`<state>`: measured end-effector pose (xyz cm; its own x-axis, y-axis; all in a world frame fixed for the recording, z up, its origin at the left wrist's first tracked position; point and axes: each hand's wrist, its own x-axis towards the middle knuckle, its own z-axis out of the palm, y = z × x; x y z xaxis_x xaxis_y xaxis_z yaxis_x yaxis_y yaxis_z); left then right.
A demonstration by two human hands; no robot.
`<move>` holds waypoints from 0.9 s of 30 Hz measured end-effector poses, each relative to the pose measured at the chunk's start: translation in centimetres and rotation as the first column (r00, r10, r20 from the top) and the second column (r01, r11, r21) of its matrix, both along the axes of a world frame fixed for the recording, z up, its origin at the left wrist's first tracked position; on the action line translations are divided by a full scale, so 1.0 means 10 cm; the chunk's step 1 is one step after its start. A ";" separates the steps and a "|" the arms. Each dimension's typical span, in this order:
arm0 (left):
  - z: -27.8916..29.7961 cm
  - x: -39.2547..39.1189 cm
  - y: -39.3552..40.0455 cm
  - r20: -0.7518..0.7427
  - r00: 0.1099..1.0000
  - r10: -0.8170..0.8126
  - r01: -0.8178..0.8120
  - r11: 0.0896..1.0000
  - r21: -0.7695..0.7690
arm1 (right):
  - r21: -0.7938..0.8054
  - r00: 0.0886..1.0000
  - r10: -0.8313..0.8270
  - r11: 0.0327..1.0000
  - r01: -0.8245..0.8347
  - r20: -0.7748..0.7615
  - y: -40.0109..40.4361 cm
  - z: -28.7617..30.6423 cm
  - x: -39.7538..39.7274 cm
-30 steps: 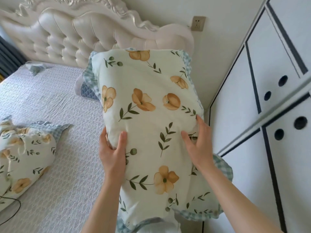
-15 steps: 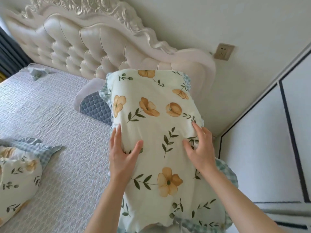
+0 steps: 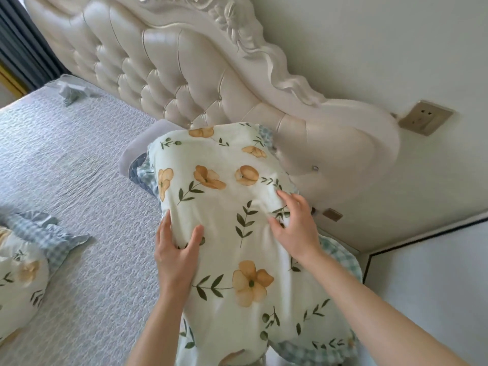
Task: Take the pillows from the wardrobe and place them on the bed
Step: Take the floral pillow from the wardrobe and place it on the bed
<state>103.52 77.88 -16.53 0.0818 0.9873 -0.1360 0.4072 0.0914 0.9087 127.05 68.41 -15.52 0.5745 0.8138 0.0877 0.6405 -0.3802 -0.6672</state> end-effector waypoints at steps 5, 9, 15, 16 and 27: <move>-0.18 0.45 0.60 -0.015 0.989 0.148 -0.148 0.986 -0.077 | -0.060 0.992 0.125 0.991 -0.123 0.016 0.97 -0.09 0.57; -0.29 0.79 1.25 -0.003 0.963 0.269 -0.268 0.959 -0.088 | -0.039 0.967 0.253 0.967 -0.253 0.007 1.86 -0.19 0.95; -0.54 1.09 2.13 -0.002 0.901 0.434 -0.433 0.900 -0.040 | -0.039 0.899 0.438 0.898 -0.438 -0.003 3.12 -0.49 1.30; -0.63 1.12 2.22 0.004 0.890 0.456 -0.456 0.889 -0.037 | -0.043 0.886 0.463 0.885 -0.463 -0.003 3.29 -0.56 1.34; -1.75 1.30 2.53 -0.150 0.969 0.197 -0.246 0.838 -0.487 | -0.597 0.820 0.569 0.639 -0.485 -0.057 3.49 -1.57 1.44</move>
